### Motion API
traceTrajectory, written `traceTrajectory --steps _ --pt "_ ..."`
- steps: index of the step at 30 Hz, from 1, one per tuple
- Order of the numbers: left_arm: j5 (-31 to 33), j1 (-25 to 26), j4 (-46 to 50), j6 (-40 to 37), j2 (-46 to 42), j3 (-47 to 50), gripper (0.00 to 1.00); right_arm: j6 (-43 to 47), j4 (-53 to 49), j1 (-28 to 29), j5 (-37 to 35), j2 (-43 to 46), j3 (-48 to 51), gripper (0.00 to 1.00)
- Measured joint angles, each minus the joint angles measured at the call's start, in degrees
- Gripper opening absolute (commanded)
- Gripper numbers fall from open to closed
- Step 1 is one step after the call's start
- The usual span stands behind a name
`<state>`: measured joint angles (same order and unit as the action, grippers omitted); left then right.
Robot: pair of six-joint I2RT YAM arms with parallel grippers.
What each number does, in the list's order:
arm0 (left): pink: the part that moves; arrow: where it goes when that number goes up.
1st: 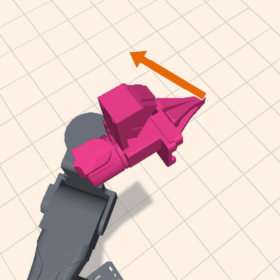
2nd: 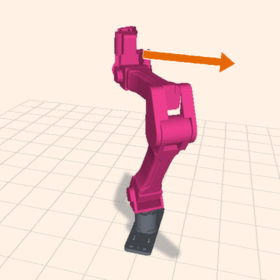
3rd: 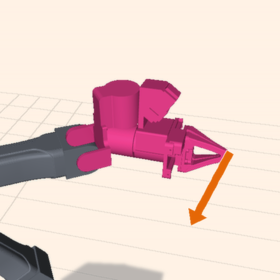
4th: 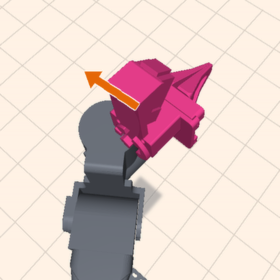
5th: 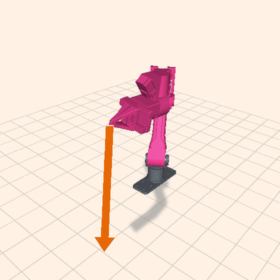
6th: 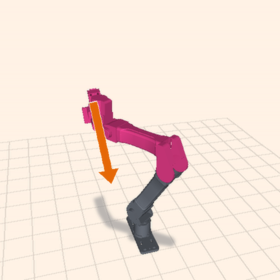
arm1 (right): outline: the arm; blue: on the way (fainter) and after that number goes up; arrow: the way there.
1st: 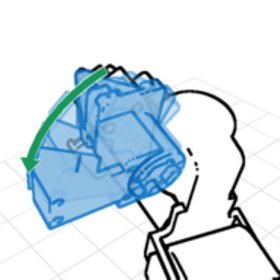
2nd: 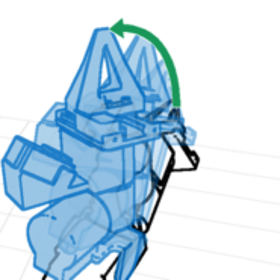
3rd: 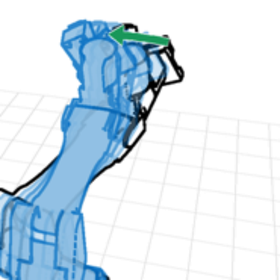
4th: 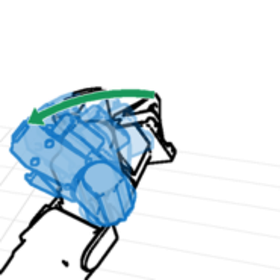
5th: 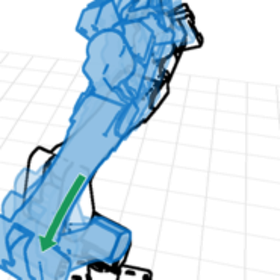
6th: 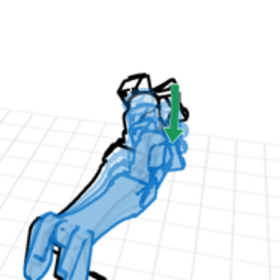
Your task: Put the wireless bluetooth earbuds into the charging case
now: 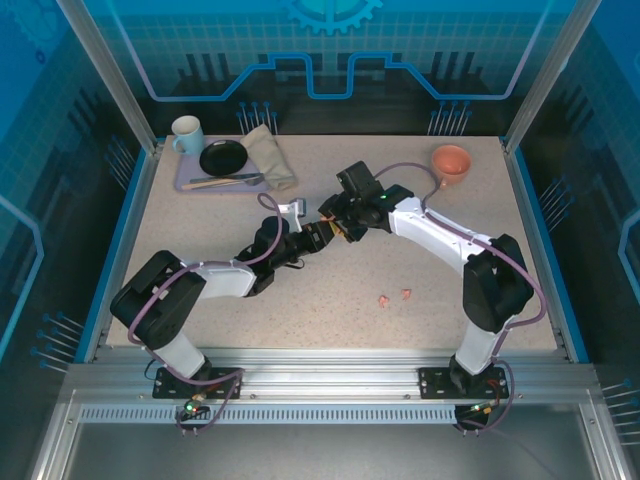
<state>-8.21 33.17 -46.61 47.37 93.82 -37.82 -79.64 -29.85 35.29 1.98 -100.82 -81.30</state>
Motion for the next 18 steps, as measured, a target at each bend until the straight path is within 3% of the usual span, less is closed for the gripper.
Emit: traceTrajectory --steps 4,10,14,18 --pt "-0.31 0.0 0.92 -0.92 -0.48 -0.33 0.06 0.48 1.18 -0.85 1.31 0.87 0.79 0.84" --pt "-4.59 -1.16 7.43 -3.58 -6.14 -0.28 0.05 5.38 3.82 -6.91 1.92 9.27 4.85 0.87" --pt "-11.78 -5.38 12.44 -6.84 -11.89 -0.28 0.05 17.22 8.46 -11.67 6.29 15.96 8.55 0.86" --pt "-20.5 -11.06 17.92 -9.57 -14.82 -1.16 0.05 31.58 13.27 -12.02 13.79 19.3 13.27 0.86"
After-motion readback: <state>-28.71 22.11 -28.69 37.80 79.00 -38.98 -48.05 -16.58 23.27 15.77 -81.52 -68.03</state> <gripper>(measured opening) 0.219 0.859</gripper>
